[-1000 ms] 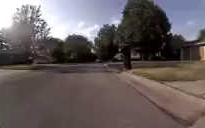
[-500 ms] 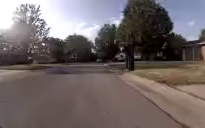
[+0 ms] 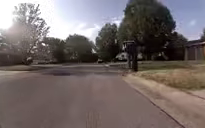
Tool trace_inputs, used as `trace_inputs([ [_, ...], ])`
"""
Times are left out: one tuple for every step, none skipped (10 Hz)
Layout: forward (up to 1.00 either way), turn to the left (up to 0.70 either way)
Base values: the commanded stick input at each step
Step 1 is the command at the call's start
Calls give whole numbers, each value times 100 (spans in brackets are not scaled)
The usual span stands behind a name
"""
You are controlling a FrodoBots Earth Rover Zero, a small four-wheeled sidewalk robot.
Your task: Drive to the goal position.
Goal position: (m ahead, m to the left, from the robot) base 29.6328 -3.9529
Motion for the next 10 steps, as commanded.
trace_inputs([
  [85,0],
  [85,0],
  [85,0],
  [85,0],
  [85,0],
  [85,0],
  [85,0],
  [85,0],
  [85,0],
  [85,0],
])
